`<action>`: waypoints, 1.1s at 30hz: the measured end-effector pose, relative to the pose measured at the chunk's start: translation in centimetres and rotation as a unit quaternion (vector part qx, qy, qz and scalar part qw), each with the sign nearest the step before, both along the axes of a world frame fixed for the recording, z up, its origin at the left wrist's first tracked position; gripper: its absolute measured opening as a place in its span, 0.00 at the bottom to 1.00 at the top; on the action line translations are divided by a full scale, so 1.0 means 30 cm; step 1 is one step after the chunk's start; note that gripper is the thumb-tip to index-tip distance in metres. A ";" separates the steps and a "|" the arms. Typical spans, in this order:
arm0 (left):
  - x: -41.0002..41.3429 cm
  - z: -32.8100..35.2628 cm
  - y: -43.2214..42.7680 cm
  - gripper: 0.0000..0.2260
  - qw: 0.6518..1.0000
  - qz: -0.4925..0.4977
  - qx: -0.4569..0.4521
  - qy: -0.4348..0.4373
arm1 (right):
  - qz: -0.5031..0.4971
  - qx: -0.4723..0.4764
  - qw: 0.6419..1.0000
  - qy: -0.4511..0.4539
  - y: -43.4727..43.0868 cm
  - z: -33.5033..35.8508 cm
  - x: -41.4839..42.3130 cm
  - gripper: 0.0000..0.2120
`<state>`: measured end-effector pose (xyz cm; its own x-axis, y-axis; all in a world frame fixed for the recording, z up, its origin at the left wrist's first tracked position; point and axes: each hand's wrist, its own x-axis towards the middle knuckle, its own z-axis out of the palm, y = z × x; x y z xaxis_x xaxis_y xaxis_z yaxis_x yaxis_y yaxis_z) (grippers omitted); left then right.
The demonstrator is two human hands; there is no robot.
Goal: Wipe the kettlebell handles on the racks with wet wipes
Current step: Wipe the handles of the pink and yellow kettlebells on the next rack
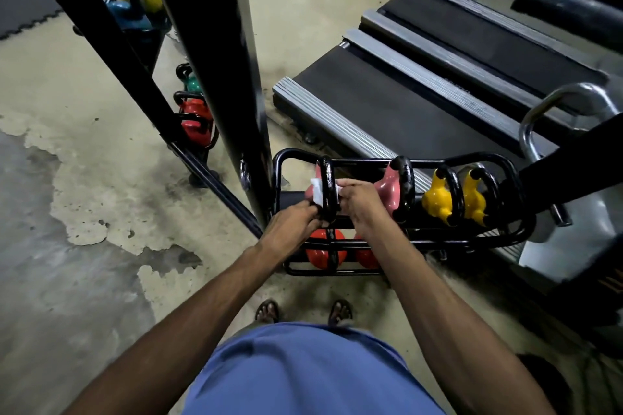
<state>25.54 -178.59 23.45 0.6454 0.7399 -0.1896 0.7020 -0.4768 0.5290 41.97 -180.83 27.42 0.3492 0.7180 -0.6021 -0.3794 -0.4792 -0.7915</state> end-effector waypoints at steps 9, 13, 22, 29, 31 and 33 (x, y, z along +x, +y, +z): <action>-0.014 -0.039 0.004 0.11 0.999 -0.007 0.035 -0.025 | 0.135 0.192 0.815 -0.530 -0.110 -0.036 -0.064 0.04; 0.001 -0.068 0.000 0.11 0.997 0.049 0.011 -0.058 | 0.340 0.220 0.550 -0.731 -0.037 0.014 -0.052 0.08; -0.006 -0.031 -0.010 0.16 0.998 0.014 0.036 -0.042 | 0.103 0.169 0.820 -0.537 -0.156 -0.009 -0.051 0.05; -0.010 -0.016 -0.002 0.14 0.998 0.002 0.019 -0.055 | 0.057 0.109 0.978 -0.168 -0.125 0.019 -0.037 0.17; -0.009 -0.030 0.003 0.14 0.998 0.002 0.014 -0.058 | 0.060 0.111 0.980 -0.153 -0.132 0.017 -0.017 0.14; -0.011 -0.044 0.003 0.14 0.998 0.002 0.010 -0.065 | 0.037 0.118 0.978 -0.166 -0.162 -0.004 -0.014 0.09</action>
